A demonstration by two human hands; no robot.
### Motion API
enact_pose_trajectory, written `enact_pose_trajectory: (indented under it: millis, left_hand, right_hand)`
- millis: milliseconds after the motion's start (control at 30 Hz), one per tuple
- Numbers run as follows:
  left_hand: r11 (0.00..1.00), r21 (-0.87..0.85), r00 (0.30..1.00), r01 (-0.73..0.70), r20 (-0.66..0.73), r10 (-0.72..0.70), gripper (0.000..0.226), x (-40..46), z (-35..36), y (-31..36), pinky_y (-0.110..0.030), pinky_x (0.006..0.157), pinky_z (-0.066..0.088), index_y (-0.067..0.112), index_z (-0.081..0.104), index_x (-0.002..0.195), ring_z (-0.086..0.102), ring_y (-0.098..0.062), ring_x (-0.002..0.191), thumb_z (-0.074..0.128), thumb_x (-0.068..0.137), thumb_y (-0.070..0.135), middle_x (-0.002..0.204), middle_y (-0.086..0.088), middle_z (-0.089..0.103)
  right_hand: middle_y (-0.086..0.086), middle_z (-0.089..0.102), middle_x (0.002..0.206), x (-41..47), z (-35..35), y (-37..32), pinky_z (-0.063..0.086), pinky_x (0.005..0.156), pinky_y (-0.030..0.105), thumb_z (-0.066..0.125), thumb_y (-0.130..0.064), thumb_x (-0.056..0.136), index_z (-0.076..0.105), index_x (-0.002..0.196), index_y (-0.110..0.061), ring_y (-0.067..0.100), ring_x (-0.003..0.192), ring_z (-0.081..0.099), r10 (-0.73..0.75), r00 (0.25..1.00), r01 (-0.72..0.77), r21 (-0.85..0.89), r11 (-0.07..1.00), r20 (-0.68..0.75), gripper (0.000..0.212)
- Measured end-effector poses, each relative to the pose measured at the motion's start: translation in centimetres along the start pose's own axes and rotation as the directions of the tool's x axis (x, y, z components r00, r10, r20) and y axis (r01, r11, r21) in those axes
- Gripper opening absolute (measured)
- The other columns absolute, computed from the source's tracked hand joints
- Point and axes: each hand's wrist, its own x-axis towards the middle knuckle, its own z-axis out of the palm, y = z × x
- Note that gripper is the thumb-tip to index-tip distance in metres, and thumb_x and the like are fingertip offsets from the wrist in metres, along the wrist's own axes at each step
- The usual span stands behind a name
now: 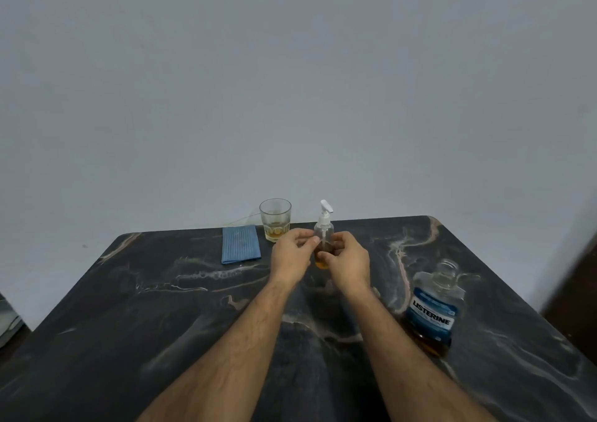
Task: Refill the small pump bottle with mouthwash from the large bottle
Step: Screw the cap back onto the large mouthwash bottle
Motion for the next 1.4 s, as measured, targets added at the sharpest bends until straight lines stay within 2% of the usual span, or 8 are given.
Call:
enact_pose_trajectory:
  millis: [167, 333, 500, 667, 833, 1067, 1200, 1400]
  left_hand:
    - [0.998, 0.055, 0.994, 0.005, 0.107, -0.011, 0.038, 4.6, 1.1, -0.4, -0.041, 0.108, 0.046, 0.016, 0.055, 0.137, 0.058, -0.013, 0.123, 0.054, 0.099, 0.012, 0.135, 0.001, 0.062]
    - [0.999, -0.011, 0.990, 0.035, 0.134, -0.033, 0.050, 7.9, 2.4, -1.3, -0.032, 0.111, 0.039, 0.012, 0.049, 0.143, 0.048, -0.008, 0.129, 0.044, 0.097, -0.006, 0.143, -0.001, 0.056]
    - [0.999, -0.020, 0.990, 0.032, 0.140, -0.029, 0.054, 9.7, 3.1, -2.2, -0.014, 0.094, 0.041, 0.010, 0.054, 0.139, 0.054, 0.001, 0.111, 0.040, 0.093, -0.013, 0.108, 0.020, 0.060]
    - [0.999, -0.007, 0.985, 0.051, 0.163, -0.049, 0.055, 10.8, 3.3, -3.1, -0.022, 0.102, 0.043, 0.019, 0.058, 0.136, 0.056, -0.002, 0.115, 0.040, 0.093, -0.010, 0.105, 0.025, 0.062]
    - [0.997, -0.045, 0.985, 0.058, 0.168, -0.050, 0.061, 11.2, 3.5, -3.5, -0.016, 0.100, 0.042, 0.019, 0.053, 0.140, 0.055, 0.014, 0.100, 0.037, 0.091, -0.014, 0.107, 0.026, 0.061]
    - [0.993, -0.019, 0.978, 0.116, 0.175, -0.111, 0.066, 10.0, 3.5, -3.5, -0.024, 0.113, 0.029, 0.014, 0.025, 0.155, 0.037, -0.014, 0.142, 0.036, 0.094, -0.010, 0.155, -0.003, 0.039]
    - [0.997, -0.027, 0.989, 0.070, 0.132, -0.066, 0.062, 7.5, 3.2, -3.1, -0.019, 0.106, 0.032, 0.013, 0.034, 0.152, 0.041, -0.003, 0.127, 0.037, 0.094, -0.010, 0.141, 0.008, 0.047]
    - [0.998, -0.036, 0.995, 0.057, 0.088, -0.054, 0.053, 3.1, 2.2, -3.2, -0.038, 0.115, 0.040, 0.016, 0.047, 0.144, 0.051, -0.011, 0.132, 0.048, 0.095, -0.004, 0.143, -0.001, 0.055]
  right_hand:
    - [-0.009, 0.065, 0.090, 5.4, 1.4, 0.3, 0.046, 0.069, 0.016, 0.078, -0.012, 0.082, 0.057, 0.098, -0.024, 0.007, 0.083, 0.064, 0.031, 0.999, -0.033, -0.051, 0.998, -0.033, 0.030]
    - [-0.004, 0.065, 0.094, 9.7, 2.8, 0.9, 0.046, 0.069, 0.017, 0.077, -0.008, 0.082, 0.058, 0.105, -0.017, 0.011, 0.083, 0.063, 0.067, 0.997, -0.070, -0.086, 0.994, -0.039, 0.031]
    - [-0.003, 0.063, 0.091, 12.1, 4.5, 1.7, 0.043, 0.067, 0.018, 0.077, -0.008, 0.080, 0.058, 0.104, -0.015, 0.013, 0.081, 0.060, 0.079, 0.995, -0.086, -0.126, 0.988, -0.062, 0.031]
    - [-0.003, 0.064, 0.091, 13.0, 5.5, 2.2, 0.043, 0.068, 0.021, 0.075, -0.009, 0.081, 0.059, 0.106, -0.013, 0.013, 0.080, 0.060, 0.088, 0.994, -0.097, -0.159, 0.983, -0.065, 0.030]
    - [0.002, 0.069, 0.096, 13.3, 6.0, 2.3, 0.047, 0.071, 0.025, 0.075, -0.010, 0.081, 0.059, 0.104, -0.013, 0.017, 0.085, 0.065, 0.072, 0.994, -0.085, -0.190, 0.978, -0.078, 0.028]
    - [0.003, 0.066, 0.089, 12.4, 5.7, 2.1, 0.046, 0.067, 0.029, 0.072, -0.012, 0.082, 0.056, 0.103, -0.010, 0.022, 0.085, 0.065, 0.042, 0.996, -0.060, -0.249, 0.967, -0.078, 0.027]
    - [0.008, 0.065, 0.102, 10.2, 4.8, 0.9, 0.045, 0.077, 0.028, 0.066, -0.009, 0.089, 0.056, 0.122, -0.003, 0.023, 0.097, 0.063, 0.022, 0.991, -0.055, -0.250, 0.967, -0.132, 0.035]
    - [0.007, 0.064, 0.122, 4.3, 2.7, -1.0, 0.039, 0.083, 0.022, 0.060, -0.008, 0.094, 0.061, 0.123, -0.008, 0.021, 0.114, 0.060, -0.015, 0.986, -0.015, -0.182, 0.983, -0.164, 0.028]
